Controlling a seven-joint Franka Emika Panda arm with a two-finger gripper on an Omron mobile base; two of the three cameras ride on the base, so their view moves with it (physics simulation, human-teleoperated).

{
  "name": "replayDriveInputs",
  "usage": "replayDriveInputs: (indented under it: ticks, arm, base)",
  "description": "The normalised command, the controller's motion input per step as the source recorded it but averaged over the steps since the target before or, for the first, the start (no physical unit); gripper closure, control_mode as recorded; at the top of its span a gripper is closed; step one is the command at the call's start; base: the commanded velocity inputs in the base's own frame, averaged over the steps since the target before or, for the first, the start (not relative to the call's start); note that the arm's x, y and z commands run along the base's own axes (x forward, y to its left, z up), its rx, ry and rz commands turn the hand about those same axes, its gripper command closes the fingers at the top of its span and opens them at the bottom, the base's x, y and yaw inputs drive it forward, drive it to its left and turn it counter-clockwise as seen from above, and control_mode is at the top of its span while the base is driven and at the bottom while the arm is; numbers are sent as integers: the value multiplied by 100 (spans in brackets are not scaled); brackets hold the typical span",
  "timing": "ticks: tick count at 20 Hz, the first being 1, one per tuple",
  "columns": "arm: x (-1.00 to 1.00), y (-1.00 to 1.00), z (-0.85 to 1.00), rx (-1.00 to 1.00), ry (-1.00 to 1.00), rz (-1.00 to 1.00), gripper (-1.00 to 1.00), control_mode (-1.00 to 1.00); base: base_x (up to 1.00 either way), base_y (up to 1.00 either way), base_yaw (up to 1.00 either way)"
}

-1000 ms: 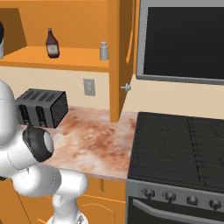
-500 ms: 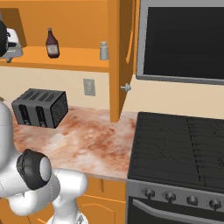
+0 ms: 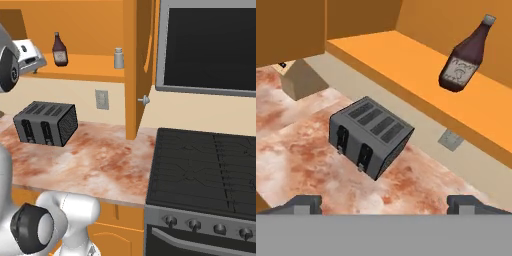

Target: Move the ketchup and shaker from the cabinet to the dining counter.

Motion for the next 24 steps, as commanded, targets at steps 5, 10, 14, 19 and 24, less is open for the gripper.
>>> replayDriveInputs:
  ticks: [5, 10, 14, 19, 24]
  arm:
    - [50, -15, 5, 0, -2, -31, -100, -100]
    - [50, -3, 15, 1, 0, -34, -100, -100]
    - [51, 0, 18, 4, 0, -34, -100, -100]
    - [48, 1, 29, 13, 0, -24, -100, -100]
    - [39, 0, 16, 17, -1, -11, -100, -100]
  base:
    - [0, 0, 0]
    - [0, 0, 0]
    - [0, 0, 0]
    - [0, 0, 0]
    - [0, 0, 0]
